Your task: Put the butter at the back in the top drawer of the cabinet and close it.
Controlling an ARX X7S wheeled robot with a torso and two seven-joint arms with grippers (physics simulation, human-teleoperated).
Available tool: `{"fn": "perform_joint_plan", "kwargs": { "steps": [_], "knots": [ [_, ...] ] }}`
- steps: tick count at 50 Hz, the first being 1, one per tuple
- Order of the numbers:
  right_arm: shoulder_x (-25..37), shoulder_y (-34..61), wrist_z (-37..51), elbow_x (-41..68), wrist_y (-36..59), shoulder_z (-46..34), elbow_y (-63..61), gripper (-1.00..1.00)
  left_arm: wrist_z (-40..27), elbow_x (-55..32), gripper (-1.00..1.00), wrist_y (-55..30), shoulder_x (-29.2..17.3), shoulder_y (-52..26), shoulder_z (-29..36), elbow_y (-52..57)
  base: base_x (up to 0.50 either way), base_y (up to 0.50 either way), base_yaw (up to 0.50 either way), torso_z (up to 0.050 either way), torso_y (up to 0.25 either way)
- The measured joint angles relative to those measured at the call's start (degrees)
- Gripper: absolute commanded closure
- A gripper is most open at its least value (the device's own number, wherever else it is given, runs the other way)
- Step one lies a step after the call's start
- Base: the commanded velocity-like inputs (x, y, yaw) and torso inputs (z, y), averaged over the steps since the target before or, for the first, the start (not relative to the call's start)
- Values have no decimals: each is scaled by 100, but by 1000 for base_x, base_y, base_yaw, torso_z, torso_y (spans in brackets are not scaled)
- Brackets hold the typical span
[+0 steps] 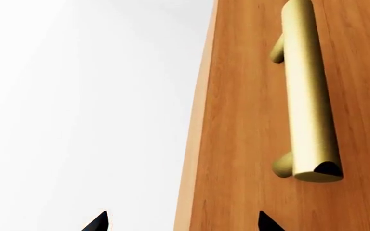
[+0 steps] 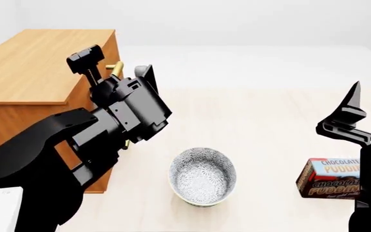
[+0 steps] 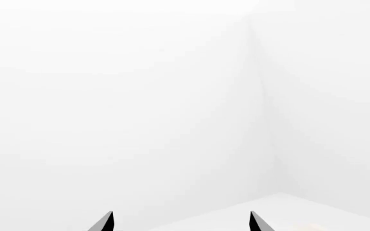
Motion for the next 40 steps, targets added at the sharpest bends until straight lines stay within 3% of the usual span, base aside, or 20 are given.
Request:
{"fn": "perform_joint_plan", "kwargs": {
  "steps": [18,40],
  "knots": [
    [30,19,25,60,13,17,-19,-100,-327,-438,-100,-310,-1,-111,152,108,0,0,0,0,0],
    [80,170,92,119,111,-26,0,-100,-2656,-2972,-100,-594,-220,-356,233,1156,0,0,0,0,0]
  ]
}}
